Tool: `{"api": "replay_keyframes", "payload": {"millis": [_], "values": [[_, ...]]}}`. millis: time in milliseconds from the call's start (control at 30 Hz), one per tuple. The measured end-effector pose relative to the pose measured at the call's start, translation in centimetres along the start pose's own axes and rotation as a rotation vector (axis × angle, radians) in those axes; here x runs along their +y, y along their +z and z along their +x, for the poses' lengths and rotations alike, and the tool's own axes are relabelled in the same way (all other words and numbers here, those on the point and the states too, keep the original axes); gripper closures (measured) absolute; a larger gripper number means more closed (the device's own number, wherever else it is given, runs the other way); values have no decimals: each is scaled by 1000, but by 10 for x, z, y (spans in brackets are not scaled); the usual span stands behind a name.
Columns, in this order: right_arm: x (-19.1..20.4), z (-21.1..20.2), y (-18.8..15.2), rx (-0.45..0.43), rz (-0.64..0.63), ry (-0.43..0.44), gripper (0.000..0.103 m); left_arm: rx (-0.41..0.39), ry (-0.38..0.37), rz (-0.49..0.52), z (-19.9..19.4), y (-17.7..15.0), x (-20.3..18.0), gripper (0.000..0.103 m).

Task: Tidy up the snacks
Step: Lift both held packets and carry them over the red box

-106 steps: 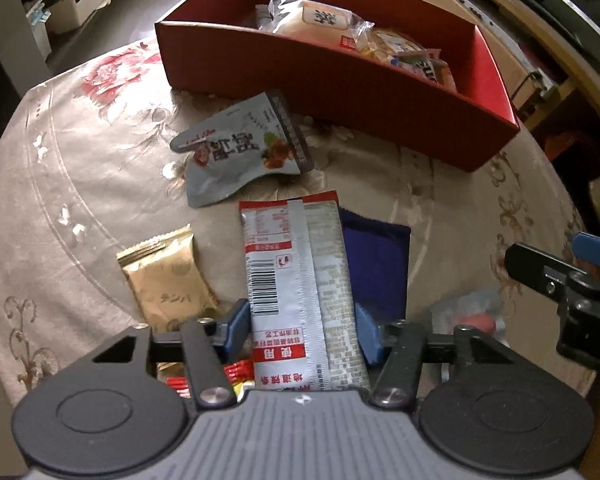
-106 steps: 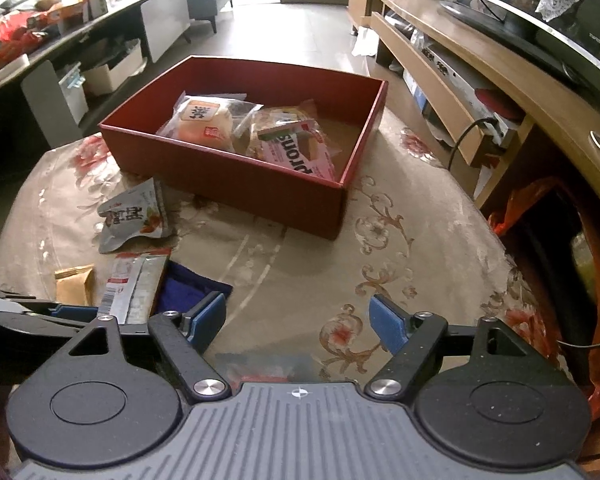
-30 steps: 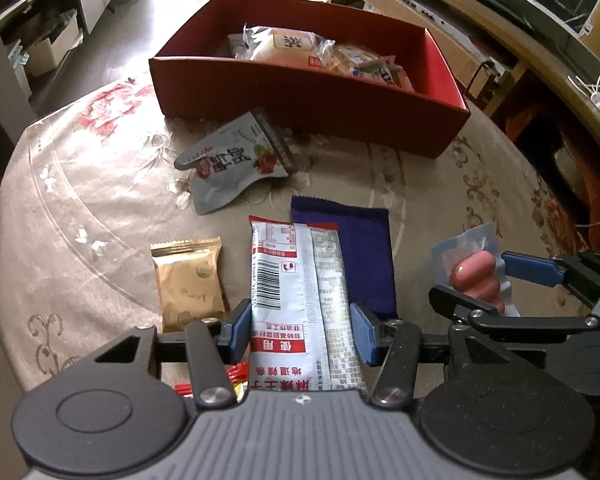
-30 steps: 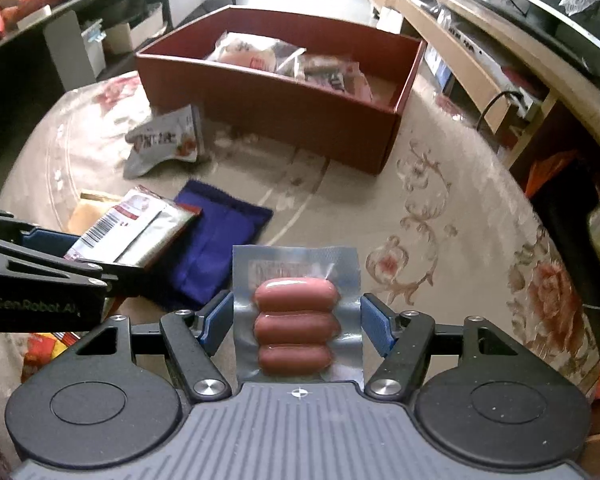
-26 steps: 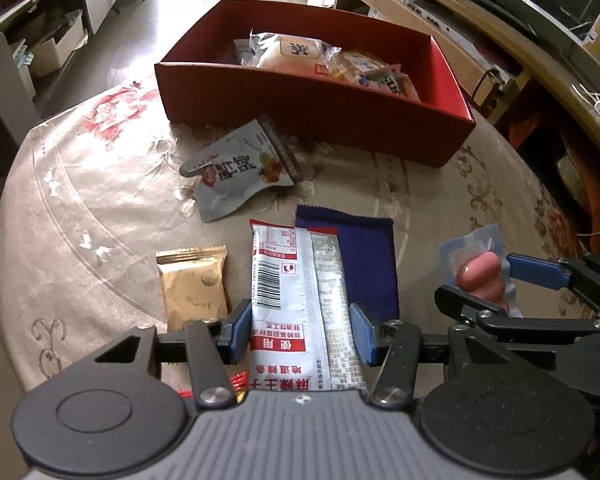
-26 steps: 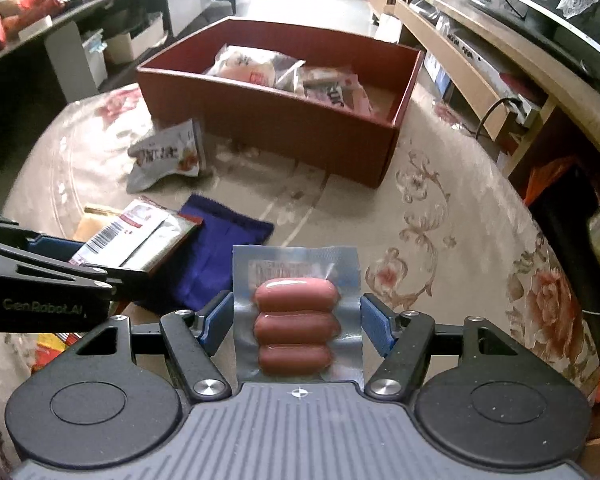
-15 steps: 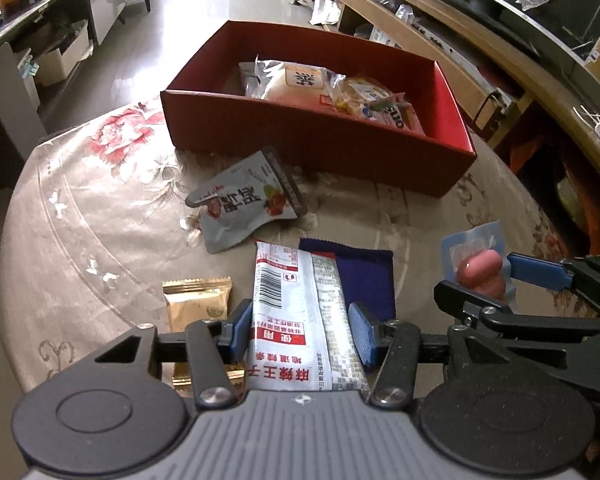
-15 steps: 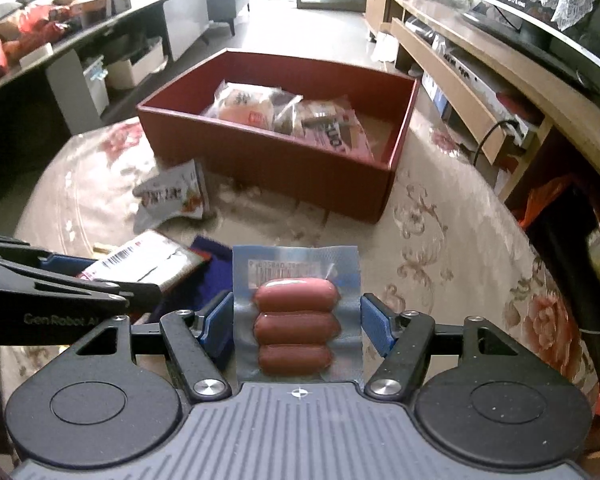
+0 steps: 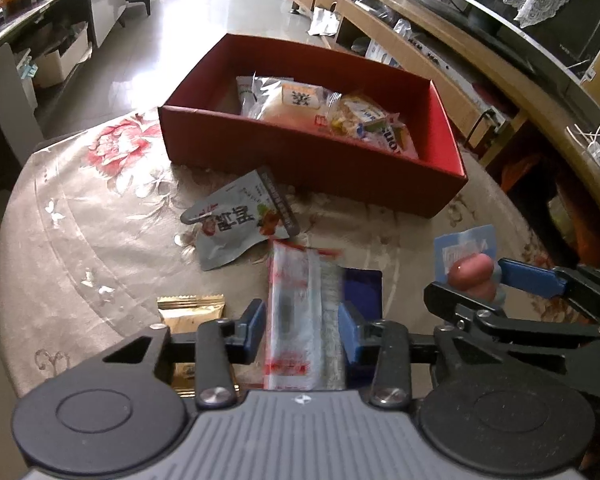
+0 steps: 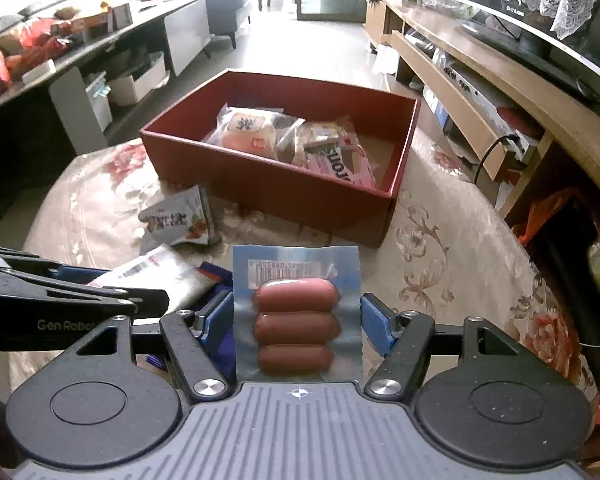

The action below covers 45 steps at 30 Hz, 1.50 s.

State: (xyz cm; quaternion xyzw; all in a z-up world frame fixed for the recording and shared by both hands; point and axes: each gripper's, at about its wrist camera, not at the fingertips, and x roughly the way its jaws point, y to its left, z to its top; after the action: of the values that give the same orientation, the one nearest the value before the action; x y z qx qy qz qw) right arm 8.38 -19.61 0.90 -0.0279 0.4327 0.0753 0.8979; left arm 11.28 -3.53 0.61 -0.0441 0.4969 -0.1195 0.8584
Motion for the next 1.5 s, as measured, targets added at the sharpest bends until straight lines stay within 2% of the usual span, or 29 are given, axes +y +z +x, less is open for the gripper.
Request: {"api": "replay_keyframes", "payload": {"millis": [167,333,433,500,533,700,1000,1200,1500], "values": [[-1,2,3,2,5,-1,29,51,-3,4,13,-4,1,60],[-5,3,1,11,15,-12,29,125,15,-68,42,-7,4,47],[-9,2,1,13,28,-12,29,135,44,-61,56,-9,-3,40],[-10,3,0,18,29,-10,29,117,46,-68,59,-9,-5,41],[-10,3,0,20,27,-9,29,115,45,-66,59,-8,-7,45],[-9,3,0,22,26,-5,29,114,28,-79,57,-8,-6,53],[-12,-4,3,-7,38,-8,29,62,-16,-100,29,0,0,54],[-18,-8,15,-45,60,-9,29,-34,-22,-88,4,20,-3,54],[-21,1,59,-112,79,-13,29,-88,-3,-87,12,72,-2,54]]}}
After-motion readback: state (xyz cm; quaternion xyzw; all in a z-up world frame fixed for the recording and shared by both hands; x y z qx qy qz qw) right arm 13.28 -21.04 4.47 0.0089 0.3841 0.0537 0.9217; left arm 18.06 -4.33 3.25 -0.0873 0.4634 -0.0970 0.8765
